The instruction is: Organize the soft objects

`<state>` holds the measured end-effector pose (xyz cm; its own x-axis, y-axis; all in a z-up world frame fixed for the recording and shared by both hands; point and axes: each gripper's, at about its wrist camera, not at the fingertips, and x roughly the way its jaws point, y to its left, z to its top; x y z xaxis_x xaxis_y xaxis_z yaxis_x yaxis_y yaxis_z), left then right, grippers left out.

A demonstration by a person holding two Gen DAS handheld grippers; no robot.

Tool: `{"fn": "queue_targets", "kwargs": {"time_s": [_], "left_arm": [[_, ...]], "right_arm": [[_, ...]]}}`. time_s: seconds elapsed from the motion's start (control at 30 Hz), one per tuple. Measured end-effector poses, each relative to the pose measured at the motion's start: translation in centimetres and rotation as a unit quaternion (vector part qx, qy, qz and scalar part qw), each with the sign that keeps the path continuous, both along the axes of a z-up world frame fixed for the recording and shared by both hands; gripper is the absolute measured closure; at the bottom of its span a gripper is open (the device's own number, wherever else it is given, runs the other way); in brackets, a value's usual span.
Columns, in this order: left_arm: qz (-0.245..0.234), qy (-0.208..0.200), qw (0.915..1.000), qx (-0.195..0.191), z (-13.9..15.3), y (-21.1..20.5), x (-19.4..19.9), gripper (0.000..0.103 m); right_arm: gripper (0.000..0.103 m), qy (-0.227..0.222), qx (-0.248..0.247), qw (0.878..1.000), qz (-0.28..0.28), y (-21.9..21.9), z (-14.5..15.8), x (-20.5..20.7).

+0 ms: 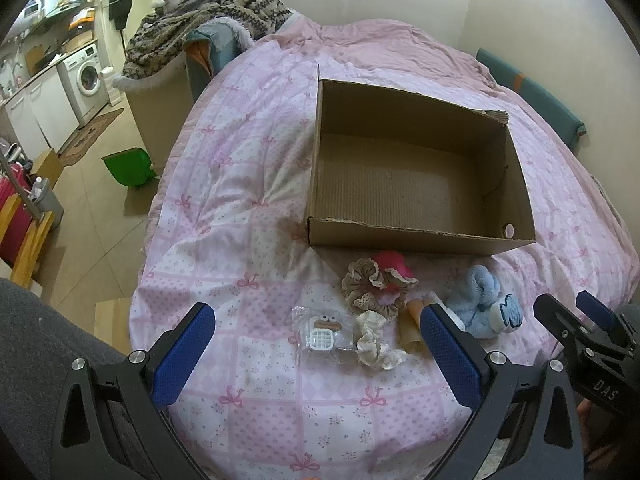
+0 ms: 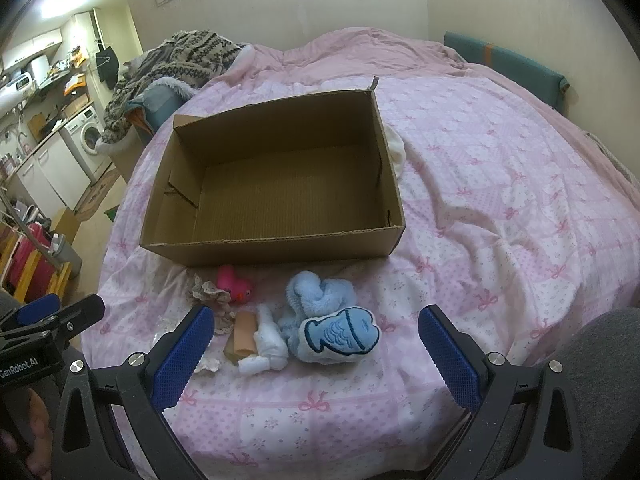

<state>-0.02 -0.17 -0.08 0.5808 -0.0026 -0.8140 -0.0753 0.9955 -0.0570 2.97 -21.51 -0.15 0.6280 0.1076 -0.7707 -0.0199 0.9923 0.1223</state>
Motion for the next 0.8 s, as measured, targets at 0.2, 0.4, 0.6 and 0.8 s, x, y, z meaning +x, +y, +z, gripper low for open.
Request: {"fn": "queue_targets", "kwargs": {"time_s": [0.2,0.4,0.6,0.8], "left_arm": [[0.0,0.0,1.0,-0.001,-0.1,-0.23,-0.28,0.001],[0.0,0.001,1.0,-0.001,-0.05,-0.06,-0.16,0.001],[-0.001,0.001,1.0,0.002,-0.58,0.26,-0.46,0.001],[0.0,0.002,1.0,0.001,-0.45,0.29,-0.49,0.001]], "right_arm": [[0.0,0.0,0.0,1.0,0.0,0.01,0.0,-0.02],[0.0,0.0,0.0,1.0,0.0,0.0,-0.02,-0.02],[0.0,0.001,0.0,1.0,0.0,0.02,-0.03,-0.01],[0.0,0.003,0.0,1.0,0.001,-0.06,-0.24,-0.05]]}}
